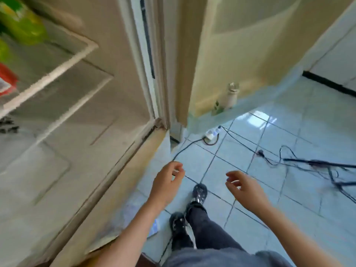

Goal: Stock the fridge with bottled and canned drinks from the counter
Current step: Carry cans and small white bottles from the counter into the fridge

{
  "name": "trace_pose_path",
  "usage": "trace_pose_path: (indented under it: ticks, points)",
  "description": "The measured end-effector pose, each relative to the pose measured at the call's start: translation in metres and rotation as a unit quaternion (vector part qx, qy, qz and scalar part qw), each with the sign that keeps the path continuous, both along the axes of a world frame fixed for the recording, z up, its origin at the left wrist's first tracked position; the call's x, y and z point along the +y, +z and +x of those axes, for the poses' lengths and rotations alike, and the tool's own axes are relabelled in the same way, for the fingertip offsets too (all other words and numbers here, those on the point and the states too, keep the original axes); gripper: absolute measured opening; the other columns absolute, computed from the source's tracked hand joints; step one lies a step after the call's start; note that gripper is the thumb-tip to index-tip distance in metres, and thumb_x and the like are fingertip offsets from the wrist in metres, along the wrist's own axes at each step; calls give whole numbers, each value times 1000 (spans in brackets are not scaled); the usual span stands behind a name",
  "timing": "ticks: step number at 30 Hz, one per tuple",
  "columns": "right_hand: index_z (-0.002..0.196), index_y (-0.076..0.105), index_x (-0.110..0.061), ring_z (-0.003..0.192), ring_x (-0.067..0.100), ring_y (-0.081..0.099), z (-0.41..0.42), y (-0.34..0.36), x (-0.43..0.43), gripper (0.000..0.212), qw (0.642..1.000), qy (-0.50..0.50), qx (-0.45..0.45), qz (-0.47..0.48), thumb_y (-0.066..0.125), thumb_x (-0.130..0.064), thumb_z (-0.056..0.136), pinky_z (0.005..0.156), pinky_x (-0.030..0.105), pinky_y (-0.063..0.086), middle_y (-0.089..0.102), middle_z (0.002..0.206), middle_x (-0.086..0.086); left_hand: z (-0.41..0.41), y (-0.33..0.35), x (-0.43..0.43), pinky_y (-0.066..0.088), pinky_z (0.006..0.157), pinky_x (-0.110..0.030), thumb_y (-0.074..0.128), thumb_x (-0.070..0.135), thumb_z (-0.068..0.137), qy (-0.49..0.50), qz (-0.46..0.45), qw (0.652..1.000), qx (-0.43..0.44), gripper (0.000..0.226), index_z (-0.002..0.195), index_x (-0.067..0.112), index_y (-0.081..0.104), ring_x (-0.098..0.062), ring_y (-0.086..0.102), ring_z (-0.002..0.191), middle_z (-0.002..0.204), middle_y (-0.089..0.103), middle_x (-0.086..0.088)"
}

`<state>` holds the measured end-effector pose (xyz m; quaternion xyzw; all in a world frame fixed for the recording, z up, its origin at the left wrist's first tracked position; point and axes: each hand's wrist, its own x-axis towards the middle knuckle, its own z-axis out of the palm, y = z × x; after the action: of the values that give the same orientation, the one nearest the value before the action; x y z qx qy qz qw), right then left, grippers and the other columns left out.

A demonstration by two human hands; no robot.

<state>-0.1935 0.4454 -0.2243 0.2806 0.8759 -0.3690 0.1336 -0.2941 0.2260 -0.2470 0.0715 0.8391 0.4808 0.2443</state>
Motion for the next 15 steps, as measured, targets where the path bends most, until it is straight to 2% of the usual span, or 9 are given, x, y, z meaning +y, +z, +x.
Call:
trace_pose_path:
  ticks: [2,4,7,8,11,13,15]
  points:
    - [114,61,-18,82,9,63,53,-19,22,25,995,-71,-71,1,60,-24,90,70,24,46,62,90,-11,19,-27,23,45,86,-28,53,29,95,-83,-58,991,-86,18,108,19,61,-12,59,93,106,65,3]
    - [116,61,-14,92,18,64,105,-36,36,27,982,-148,-117,-9,59,-23,90,80,29,47,63,93,-5,41,-53,35,42,82,-25,51,27,96,-151,-129,969,-147,20,107,14,62,-20,59,98,110,66,-7]
    - [119,60,-12,105,27,61,183,-56,47,30,951,-252,-175,-32,56,-24,92,91,33,45,67,109,7,76,-83,42,43,81,-28,43,32,99,-243,-248,912,-220,31,108,7,58,-27,59,108,114,63,-15]
    - [119,60,-12,108,28,60,209,-61,48,30,939,-278,-196,-41,54,-25,93,92,33,44,66,113,10,86,-88,44,43,77,-28,41,35,100,-270,-277,893,-232,31,103,8,57,-27,59,106,109,63,-14]
    - [119,59,-13,113,27,57,280,-70,50,29,914,-319,-240,-70,51,-29,95,91,30,42,64,121,10,115,-93,61,33,59,-25,43,39,99,-342,-338,854,-199,30,80,17,47,-19,52,82,84,56,-3]
    - [118,59,-15,115,26,56,323,-73,54,29,899,-354,-242,-94,52,-30,95,92,29,41,63,122,9,137,-96,82,33,60,-25,44,39,98,-352,-348,851,-173,28,77,21,45,-17,50,79,82,54,1]
    - [116,60,-17,113,24,56,368,-75,63,26,888,-377,-241,-108,49,-30,96,90,28,40,63,120,8,162,-100,113,40,68,-29,45,36,98,-373,-361,840,-158,26,76,21,45,-18,52,79,83,56,0]
